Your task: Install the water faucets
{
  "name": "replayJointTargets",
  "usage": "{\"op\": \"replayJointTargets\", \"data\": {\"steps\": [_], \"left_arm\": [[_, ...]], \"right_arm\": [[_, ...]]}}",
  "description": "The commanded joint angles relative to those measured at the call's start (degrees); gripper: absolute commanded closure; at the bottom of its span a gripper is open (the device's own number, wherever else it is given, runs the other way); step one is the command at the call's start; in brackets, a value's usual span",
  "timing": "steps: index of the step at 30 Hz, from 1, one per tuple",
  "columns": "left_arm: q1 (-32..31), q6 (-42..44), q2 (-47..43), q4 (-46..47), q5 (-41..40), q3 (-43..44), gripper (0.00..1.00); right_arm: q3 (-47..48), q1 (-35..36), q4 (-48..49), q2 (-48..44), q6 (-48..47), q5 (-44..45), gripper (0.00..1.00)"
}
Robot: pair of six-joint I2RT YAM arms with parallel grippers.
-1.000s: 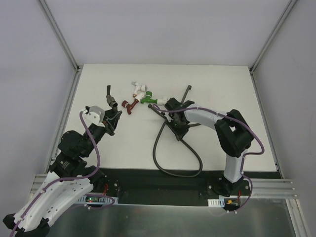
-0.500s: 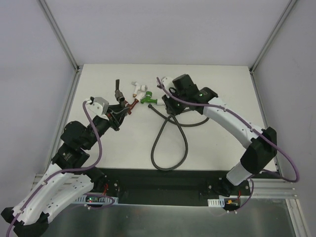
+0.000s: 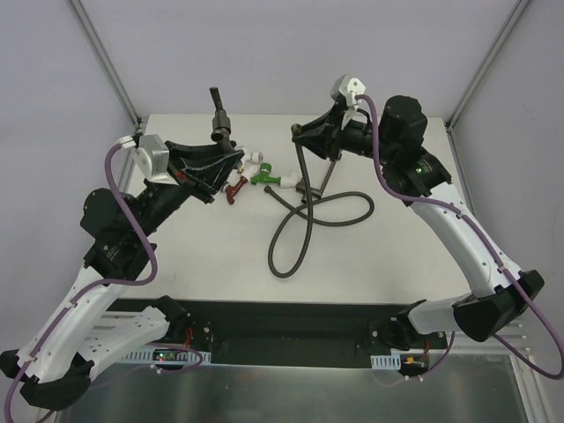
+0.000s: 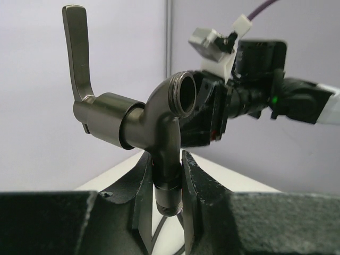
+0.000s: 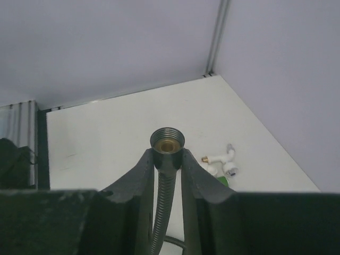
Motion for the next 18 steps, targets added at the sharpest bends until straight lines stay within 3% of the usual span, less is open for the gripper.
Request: {"op": "replayJointTargets", "data": {"steps": [1, 6, 18], "left_arm": [[0.6, -3.9, 2.8, 10.2, 6.8, 5.3, 1.00], [0.6, -9.6, 7.2, 15.1, 11.3, 6.9, 1.00], [0.6, -17.9, 15.3, 20.4, 20.8, 9.1, 1.00]], "right_arm": [[-4.9, -0.1, 20.6, -3.2, 8.9, -20.3, 0.98], [-9.0, 0.8, 25.2, -3.9, 11.6, -29.6, 0.98], [-11.6, 2.2, 23.5, -6.4, 7.7, -34.3, 0.98]]}}
